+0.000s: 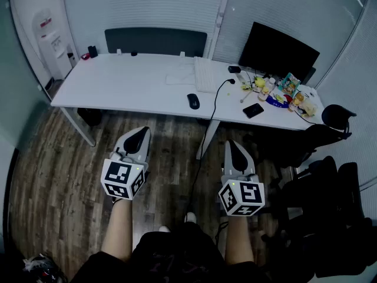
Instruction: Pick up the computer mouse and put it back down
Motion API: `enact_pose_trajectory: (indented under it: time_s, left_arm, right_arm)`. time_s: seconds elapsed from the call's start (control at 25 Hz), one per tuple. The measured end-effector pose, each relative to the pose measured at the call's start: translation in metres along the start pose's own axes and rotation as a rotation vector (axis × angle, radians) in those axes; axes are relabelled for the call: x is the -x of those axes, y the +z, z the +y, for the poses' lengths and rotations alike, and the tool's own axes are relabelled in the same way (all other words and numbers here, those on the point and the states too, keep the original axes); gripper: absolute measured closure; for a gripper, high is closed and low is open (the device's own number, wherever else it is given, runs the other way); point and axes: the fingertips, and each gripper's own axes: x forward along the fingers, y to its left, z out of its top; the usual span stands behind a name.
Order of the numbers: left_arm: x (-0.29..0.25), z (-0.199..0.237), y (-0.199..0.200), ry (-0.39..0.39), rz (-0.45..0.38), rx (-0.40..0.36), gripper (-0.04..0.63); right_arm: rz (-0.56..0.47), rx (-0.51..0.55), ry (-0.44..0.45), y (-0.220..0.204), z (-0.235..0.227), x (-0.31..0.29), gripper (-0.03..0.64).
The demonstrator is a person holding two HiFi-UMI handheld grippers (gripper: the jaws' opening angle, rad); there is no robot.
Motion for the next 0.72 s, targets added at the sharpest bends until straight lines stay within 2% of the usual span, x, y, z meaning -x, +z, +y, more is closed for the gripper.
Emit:
enact_pose_trajectory:
  time_s: [0.48,0.72]
  left_arm:
    - [0.006,0.010,-0.008,0.001,-0.001,0.025,0.594]
    - [0.009,0.013,-0.012,-0.007,-0.007,0.043,0.594]
  right_arm:
    - [0.016,-0.008,0.013,-0.008,0.012,-0.005,0.611]
    - [0.002,-0.003,-0.011,-0.004,0.006,0.009,0.611]
